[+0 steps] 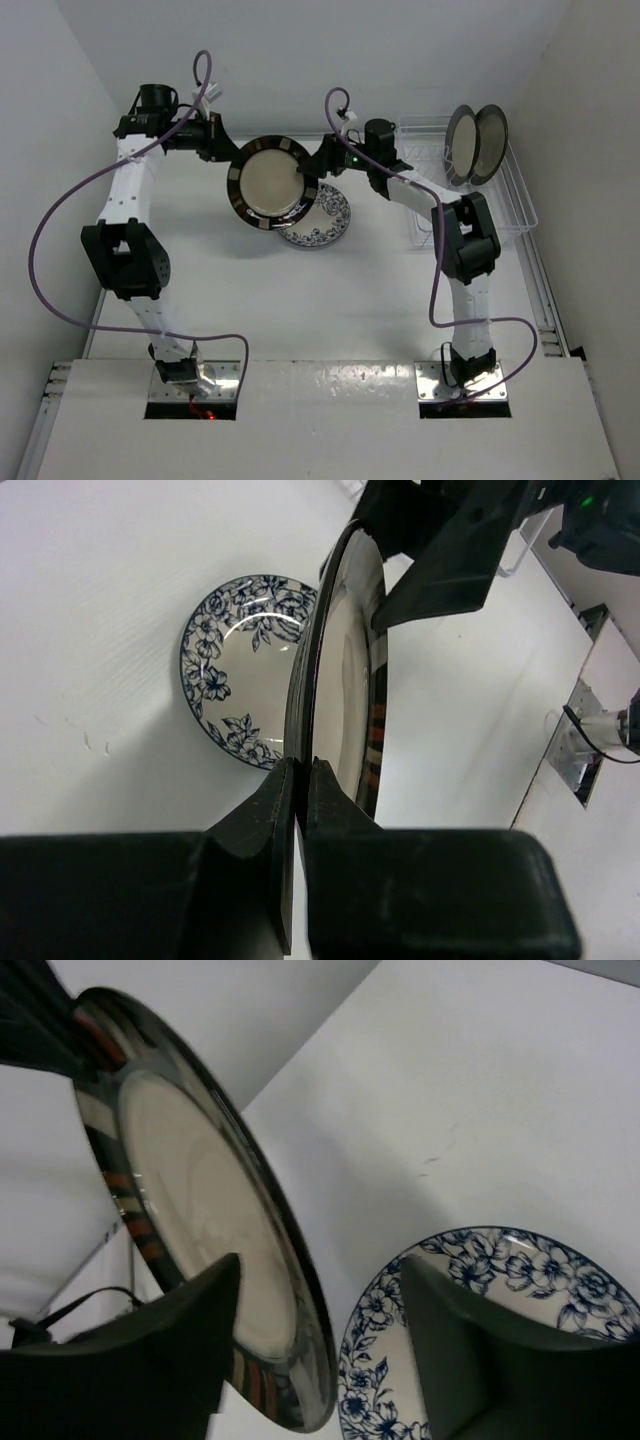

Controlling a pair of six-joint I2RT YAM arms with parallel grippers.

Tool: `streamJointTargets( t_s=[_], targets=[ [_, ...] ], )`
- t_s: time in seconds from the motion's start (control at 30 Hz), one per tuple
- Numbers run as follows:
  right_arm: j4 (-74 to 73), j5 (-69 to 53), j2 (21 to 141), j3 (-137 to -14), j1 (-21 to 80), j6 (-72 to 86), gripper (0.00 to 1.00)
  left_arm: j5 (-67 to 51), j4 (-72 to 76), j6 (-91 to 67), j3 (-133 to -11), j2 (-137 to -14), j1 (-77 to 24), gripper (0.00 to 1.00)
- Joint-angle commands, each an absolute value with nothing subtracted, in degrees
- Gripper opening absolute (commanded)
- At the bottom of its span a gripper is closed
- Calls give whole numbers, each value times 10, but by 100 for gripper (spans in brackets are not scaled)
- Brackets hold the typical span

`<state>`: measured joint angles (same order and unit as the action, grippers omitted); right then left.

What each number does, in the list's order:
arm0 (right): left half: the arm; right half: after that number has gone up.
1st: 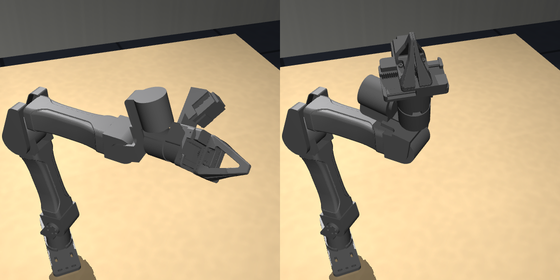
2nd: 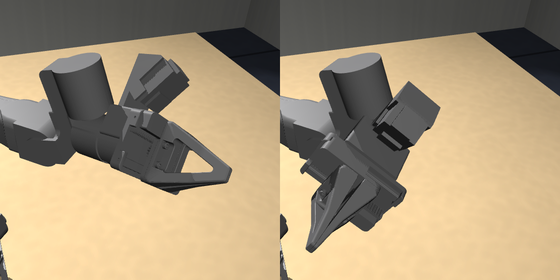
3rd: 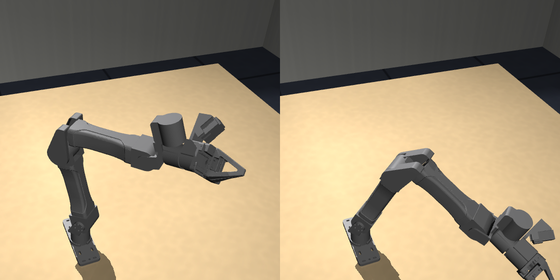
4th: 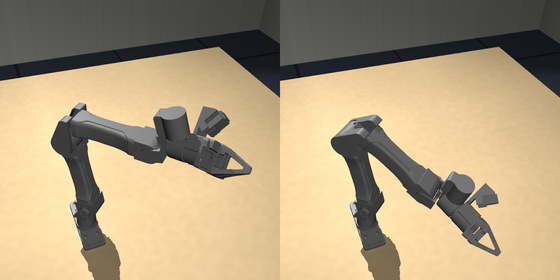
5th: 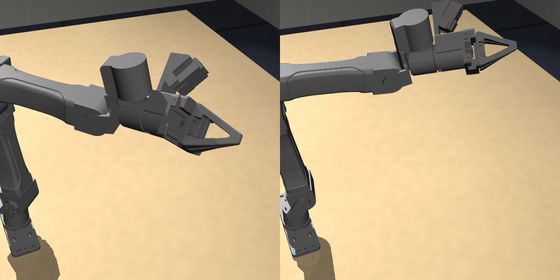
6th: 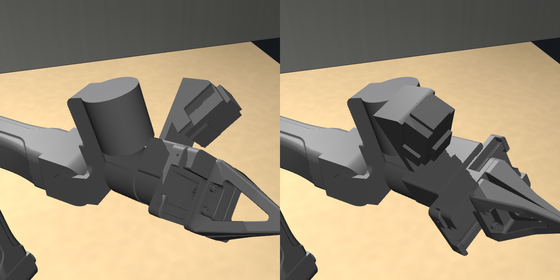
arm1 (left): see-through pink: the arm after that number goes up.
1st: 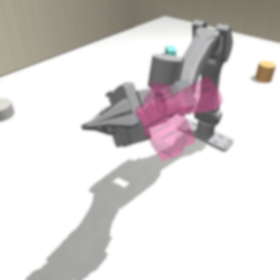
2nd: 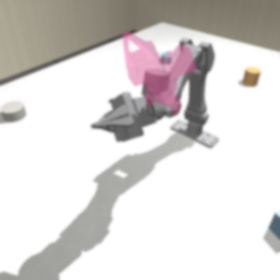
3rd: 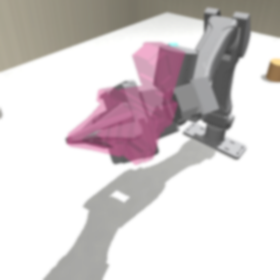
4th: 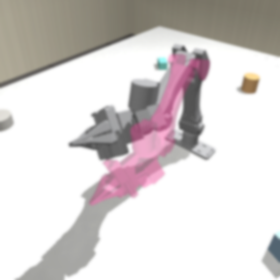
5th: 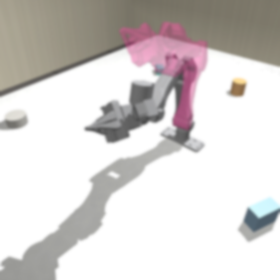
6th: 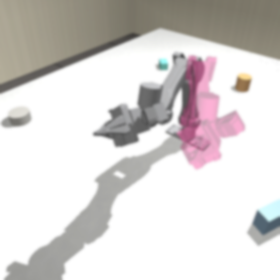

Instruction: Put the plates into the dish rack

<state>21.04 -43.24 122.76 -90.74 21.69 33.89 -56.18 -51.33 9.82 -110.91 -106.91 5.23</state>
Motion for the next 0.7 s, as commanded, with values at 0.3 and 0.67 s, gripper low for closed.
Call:
streamJointTargets(
  t_s=[0.3,0.67],
  targets=[
    [458,-493,1130,-766,240,490,0,-631,-461,64,-1100,-1033,54,0],
    [340,-303,945,-729,170,402,0,-320,-461,59,-1173,-1044,54,100]
  ],
)
